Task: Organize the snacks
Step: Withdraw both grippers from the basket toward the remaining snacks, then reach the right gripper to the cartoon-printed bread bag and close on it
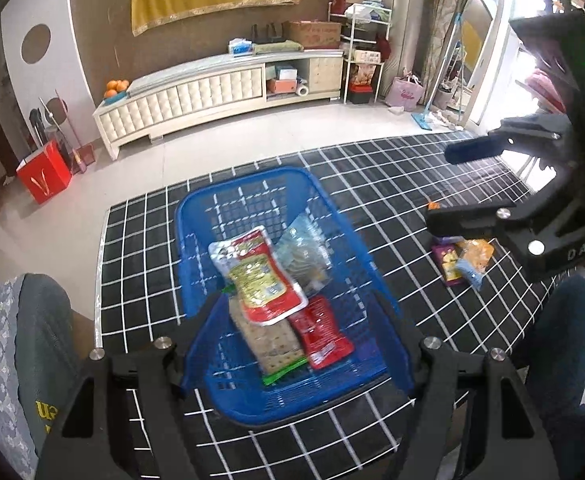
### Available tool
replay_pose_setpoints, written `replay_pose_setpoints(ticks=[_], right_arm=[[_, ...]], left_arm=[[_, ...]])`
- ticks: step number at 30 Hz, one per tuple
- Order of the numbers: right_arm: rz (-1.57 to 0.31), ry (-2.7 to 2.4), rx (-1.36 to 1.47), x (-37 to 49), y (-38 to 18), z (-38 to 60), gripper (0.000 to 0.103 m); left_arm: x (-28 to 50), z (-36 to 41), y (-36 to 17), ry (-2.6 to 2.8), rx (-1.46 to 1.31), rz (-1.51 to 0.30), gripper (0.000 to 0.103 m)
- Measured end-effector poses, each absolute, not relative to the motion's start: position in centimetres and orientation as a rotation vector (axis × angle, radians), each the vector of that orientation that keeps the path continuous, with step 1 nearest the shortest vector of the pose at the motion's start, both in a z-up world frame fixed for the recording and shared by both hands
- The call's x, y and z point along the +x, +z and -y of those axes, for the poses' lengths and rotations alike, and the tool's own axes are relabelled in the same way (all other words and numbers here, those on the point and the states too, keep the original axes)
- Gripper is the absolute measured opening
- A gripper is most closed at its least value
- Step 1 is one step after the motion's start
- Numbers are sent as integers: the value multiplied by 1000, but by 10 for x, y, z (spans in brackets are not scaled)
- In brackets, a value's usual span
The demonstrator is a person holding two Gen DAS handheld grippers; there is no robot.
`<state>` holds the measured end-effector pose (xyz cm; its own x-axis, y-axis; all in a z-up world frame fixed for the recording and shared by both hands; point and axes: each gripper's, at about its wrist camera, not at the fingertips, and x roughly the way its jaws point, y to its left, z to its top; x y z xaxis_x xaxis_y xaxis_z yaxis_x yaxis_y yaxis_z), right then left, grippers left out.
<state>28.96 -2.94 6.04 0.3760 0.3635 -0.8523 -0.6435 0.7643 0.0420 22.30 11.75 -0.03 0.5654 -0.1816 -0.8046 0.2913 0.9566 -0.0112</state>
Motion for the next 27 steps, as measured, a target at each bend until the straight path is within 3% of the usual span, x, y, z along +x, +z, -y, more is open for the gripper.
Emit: replay_pose_setpoints(ticks=[12,27], right_arm=[[-1000,523,-185,272,66,127,86],[-1102,443,-91,256,-11,223,86]], left_arm=[[220,-31,4,-370,187,-919,70],[225,59,-69,-369,203,-1000,70]])
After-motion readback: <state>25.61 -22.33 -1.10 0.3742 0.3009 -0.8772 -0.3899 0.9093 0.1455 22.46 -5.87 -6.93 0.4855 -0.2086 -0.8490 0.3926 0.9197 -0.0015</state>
